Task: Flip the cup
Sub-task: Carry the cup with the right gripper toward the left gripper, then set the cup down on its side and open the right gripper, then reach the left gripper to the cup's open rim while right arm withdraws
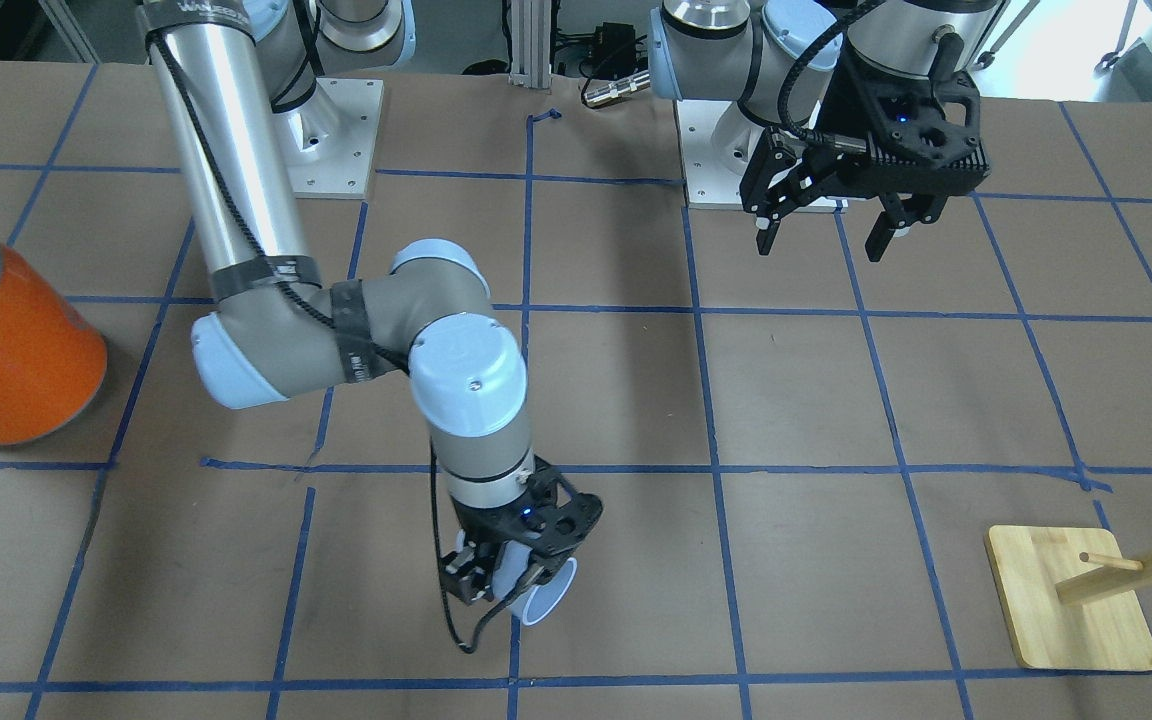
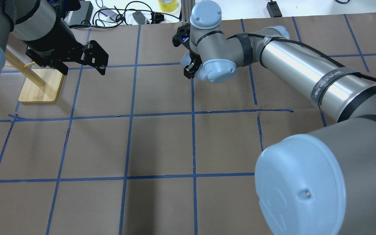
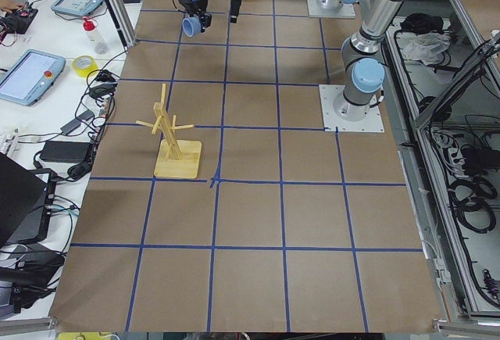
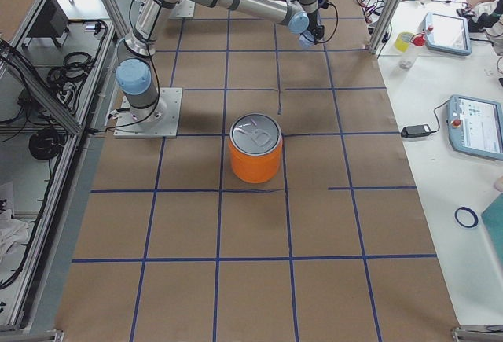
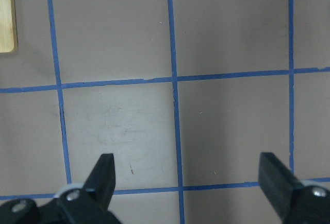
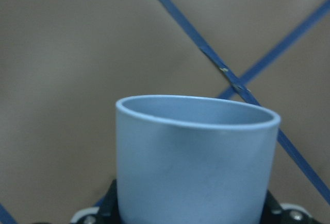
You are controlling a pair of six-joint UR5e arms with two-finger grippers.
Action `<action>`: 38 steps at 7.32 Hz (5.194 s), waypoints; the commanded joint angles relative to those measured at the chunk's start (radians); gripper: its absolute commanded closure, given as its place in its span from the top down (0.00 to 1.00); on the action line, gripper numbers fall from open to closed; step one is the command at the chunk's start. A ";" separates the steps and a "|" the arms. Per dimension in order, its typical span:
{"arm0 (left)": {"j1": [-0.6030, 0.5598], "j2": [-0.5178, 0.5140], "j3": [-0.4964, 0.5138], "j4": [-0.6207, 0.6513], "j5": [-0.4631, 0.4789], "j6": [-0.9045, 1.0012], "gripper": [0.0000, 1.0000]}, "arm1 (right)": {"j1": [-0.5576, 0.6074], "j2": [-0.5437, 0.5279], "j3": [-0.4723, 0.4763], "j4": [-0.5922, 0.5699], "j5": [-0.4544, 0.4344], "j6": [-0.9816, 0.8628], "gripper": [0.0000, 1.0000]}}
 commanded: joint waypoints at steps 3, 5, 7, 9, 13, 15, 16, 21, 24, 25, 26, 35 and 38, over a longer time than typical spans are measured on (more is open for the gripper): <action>0.000 0.000 0.000 -0.001 0.001 0.000 1.00 | 0.141 0.026 0.046 -0.087 -0.017 -0.371 0.00; 0.000 0.000 0.000 -0.001 0.003 0.000 1.00 | 0.166 0.022 0.074 -0.090 -0.113 -0.460 0.00; 0.000 0.000 0.000 -0.001 0.001 0.000 1.00 | 0.166 0.023 0.076 -0.092 -0.115 -0.494 0.03; 0.000 0.000 0.003 -0.009 0.001 0.000 1.00 | 0.166 0.030 0.076 -0.090 -0.105 -0.494 0.26; 0.002 0.000 0.003 -0.009 -0.007 0.000 1.00 | 0.166 0.030 0.076 -0.090 -0.095 -0.491 0.60; 0.005 0.000 0.003 -0.015 -0.010 0.000 1.00 | 0.166 0.028 0.076 -0.090 -0.094 -0.493 0.67; 0.005 -0.003 0.003 -0.015 -0.005 0.003 1.00 | 0.166 0.030 0.076 -0.090 -0.089 -0.493 0.78; 0.043 -0.013 0.006 -0.003 -0.004 0.007 1.00 | 0.163 0.019 0.064 -0.090 -0.046 -0.490 0.99; 0.057 -0.019 0.004 0.001 -0.014 0.009 1.00 | 0.120 -0.082 0.056 -0.020 -0.052 -0.313 0.99; 0.101 -0.024 -0.002 0.001 -0.017 0.009 1.00 | 0.046 -0.125 0.057 0.020 -0.058 -0.189 0.99; 0.149 -0.035 -0.011 0.001 -0.064 0.020 1.00 | -0.045 -0.171 0.057 0.088 -0.052 -0.106 1.00; 0.163 -0.494 -0.160 0.297 -0.628 0.109 1.00 | -0.354 -0.414 0.057 0.425 -0.054 0.380 1.00; 0.155 -0.594 -0.157 0.309 -0.769 0.182 0.99 | -0.372 -0.431 0.073 0.433 -0.055 0.493 1.00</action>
